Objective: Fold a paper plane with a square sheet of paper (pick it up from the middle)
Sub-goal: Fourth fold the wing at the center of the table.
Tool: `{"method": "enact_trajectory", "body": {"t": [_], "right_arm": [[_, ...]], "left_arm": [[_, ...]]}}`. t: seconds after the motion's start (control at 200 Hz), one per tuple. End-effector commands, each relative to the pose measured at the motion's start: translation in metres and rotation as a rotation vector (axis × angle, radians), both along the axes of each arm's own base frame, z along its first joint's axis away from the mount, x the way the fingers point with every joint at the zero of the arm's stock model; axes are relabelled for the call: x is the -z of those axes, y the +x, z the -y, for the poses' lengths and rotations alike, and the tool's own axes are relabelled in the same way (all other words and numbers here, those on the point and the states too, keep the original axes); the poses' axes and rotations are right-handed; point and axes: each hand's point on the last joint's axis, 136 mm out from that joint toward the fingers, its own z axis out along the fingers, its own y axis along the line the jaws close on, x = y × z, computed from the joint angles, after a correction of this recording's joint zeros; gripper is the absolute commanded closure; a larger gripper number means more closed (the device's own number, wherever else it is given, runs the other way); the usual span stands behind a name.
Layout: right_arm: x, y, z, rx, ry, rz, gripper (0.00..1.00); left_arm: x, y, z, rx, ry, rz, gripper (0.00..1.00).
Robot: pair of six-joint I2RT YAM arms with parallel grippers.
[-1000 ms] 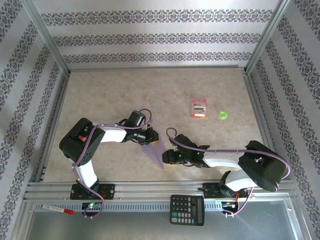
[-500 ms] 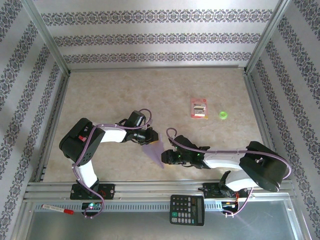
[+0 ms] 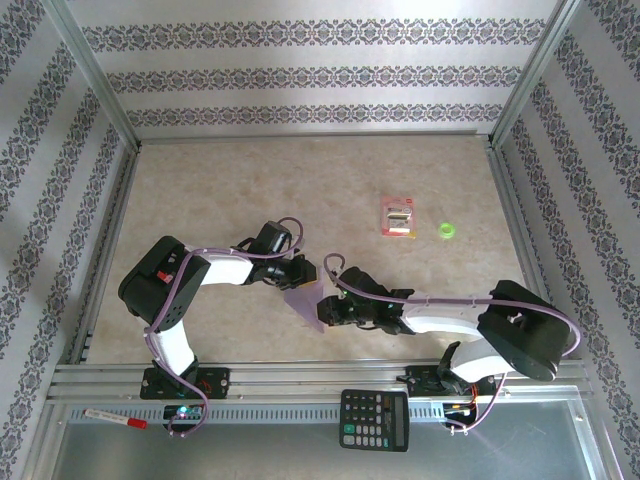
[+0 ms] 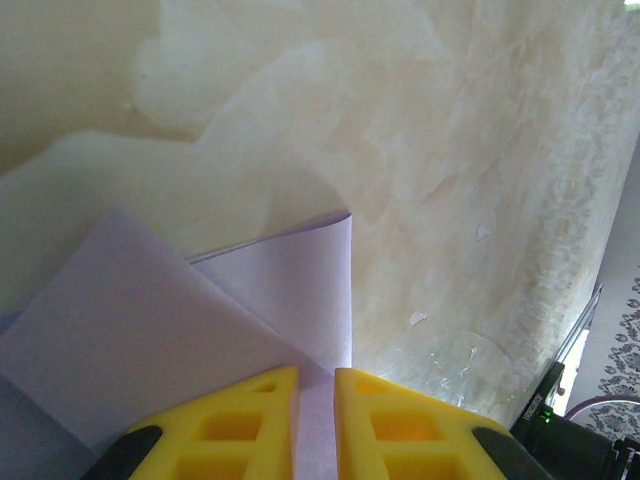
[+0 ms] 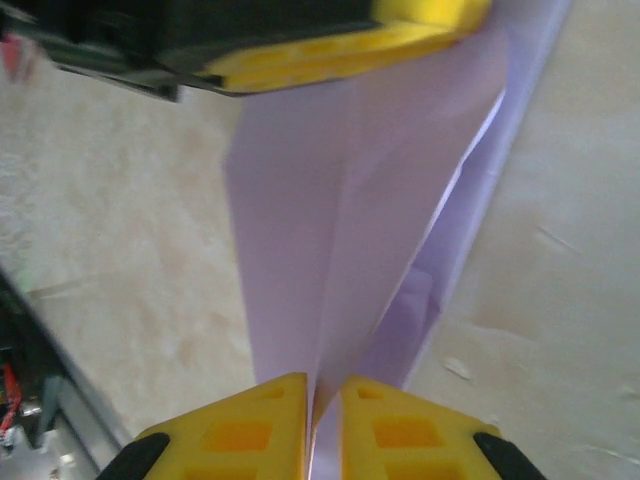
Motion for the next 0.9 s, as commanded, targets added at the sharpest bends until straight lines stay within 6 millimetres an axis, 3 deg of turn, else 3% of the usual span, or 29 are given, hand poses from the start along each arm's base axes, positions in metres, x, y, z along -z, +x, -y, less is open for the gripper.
{"method": "enact_trajectory", "body": {"t": [0.0,0.085,0.14,0.26,0.355,0.55,0.694,0.894], "right_arm": [[0.012,-0.003,0.028,0.054,-0.131,0.007,0.8],[0.005,-0.006,0.04,0.065,-0.134,0.037,0.78],[-0.009,-0.006,0.035,0.044,-0.086,0.068,0.78],[-0.039,-0.011,0.002,-0.065,0.059,0.082,0.79],[-0.045,-0.014,-0.021,-0.145,0.089,0.064,0.83],[-0.018,-0.009,-0.039,-0.198,0.031,-0.009,0.88],[0.009,-0.009,-0.028,-0.183,-0.01,-0.067,0.91],[0.031,-0.029,-0.011,-0.172,-0.041,-0.141,0.93]], "left_arm": [[0.004,0.0,-0.006,0.005,0.025,0.012,0.83],[0.004,0.0,-0.006,0.008,0.03,0.013,0.83],[0.004,0.0,-0.006,0.009,0.032,0.013,0.83],[0.005,-0.001,-0.007,0.012,0.038,0.01,0.83],[0.005,-0.001,-0.007,0.01,0.042,0.013,0.83],[0.005,-0.001,-0.008,0.013,0.052,0.013,0.83],[0.004,0.0,-0.009,0.018,0.06,0.015,0.83],[0.005,0.001,-0.008,0.025,0.067,0.016,0.83]]}}
